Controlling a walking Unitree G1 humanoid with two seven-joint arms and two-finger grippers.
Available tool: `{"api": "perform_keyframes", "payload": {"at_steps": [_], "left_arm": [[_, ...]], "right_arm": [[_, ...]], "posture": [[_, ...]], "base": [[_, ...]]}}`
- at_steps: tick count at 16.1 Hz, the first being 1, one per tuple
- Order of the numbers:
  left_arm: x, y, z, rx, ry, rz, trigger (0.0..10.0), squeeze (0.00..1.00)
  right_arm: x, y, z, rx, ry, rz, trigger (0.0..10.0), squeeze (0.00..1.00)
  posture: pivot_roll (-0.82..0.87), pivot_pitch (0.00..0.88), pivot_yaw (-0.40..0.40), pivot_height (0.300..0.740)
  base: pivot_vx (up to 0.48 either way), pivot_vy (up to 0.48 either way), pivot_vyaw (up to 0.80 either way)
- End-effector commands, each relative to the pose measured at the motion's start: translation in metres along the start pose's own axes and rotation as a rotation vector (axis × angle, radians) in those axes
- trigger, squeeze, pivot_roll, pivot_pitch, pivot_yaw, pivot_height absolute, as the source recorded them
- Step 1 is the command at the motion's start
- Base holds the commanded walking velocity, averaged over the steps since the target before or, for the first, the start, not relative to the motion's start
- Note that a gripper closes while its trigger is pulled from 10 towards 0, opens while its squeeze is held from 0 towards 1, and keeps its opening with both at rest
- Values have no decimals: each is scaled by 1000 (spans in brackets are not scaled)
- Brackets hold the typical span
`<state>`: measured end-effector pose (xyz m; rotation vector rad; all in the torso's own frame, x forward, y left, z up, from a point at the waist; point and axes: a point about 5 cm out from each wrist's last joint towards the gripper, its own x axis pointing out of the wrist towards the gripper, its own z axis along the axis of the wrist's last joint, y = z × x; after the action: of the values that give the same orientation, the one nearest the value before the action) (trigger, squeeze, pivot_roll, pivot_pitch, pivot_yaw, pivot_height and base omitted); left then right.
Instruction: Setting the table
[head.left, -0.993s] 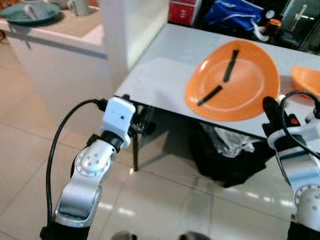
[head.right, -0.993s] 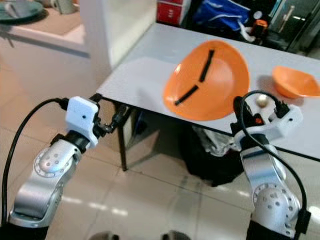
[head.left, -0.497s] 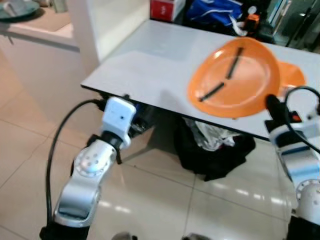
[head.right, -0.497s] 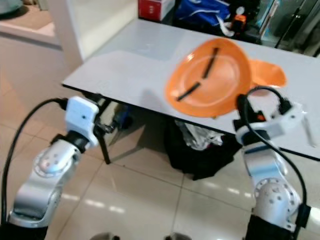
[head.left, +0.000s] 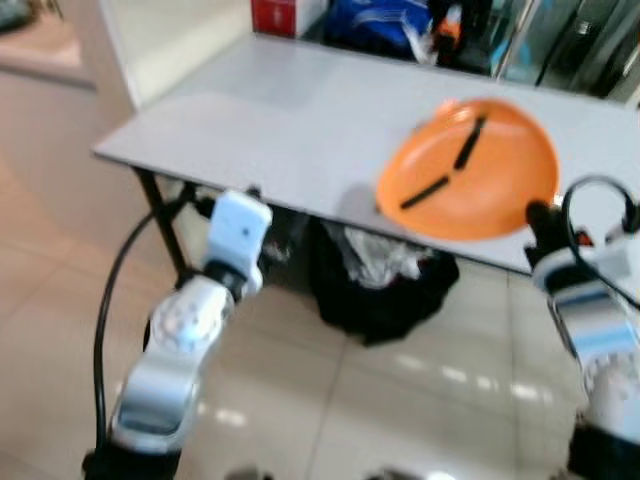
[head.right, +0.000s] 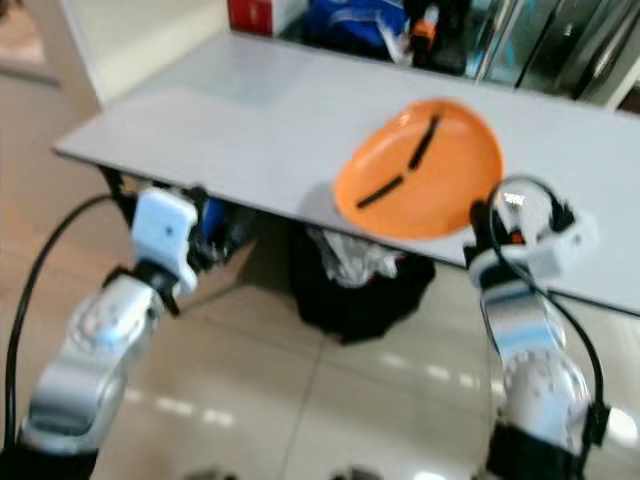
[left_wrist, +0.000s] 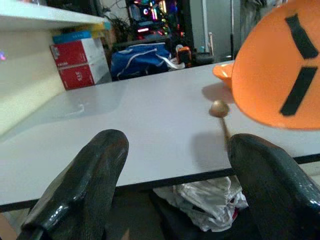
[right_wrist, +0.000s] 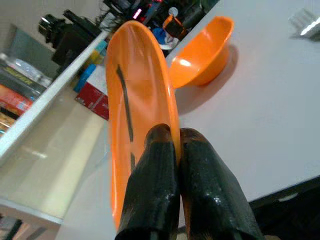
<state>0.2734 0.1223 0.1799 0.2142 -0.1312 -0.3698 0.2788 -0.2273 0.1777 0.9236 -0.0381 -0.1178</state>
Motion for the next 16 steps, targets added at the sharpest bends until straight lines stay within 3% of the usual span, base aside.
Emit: {"api": "perform_keyframes", "payload": {"at_steps": [1, 10, 16], "left_arm": [[2, -4, 0, -2, 9, -13, 10000, 0], [5, -4, 4, -24, -5, -48, 10000, 0], [3, -3, 5, -29, -4, -53, 10000, 0]], "right_arm": [[-2, -2, 8, 7, -33, -7, 10000, 0], [-5, -2, -15, 9, 75, -20, 10000, 0], [-8, 6, -22, 59, 127, 42, 10000, 0]], "posture": [[23, 51, -31, 740], [29, 56, -25, 740], [33, 60, -29, 740]], "base": [[0, 0, 0], [323, 0, -711], [387, 0, -69]]}}
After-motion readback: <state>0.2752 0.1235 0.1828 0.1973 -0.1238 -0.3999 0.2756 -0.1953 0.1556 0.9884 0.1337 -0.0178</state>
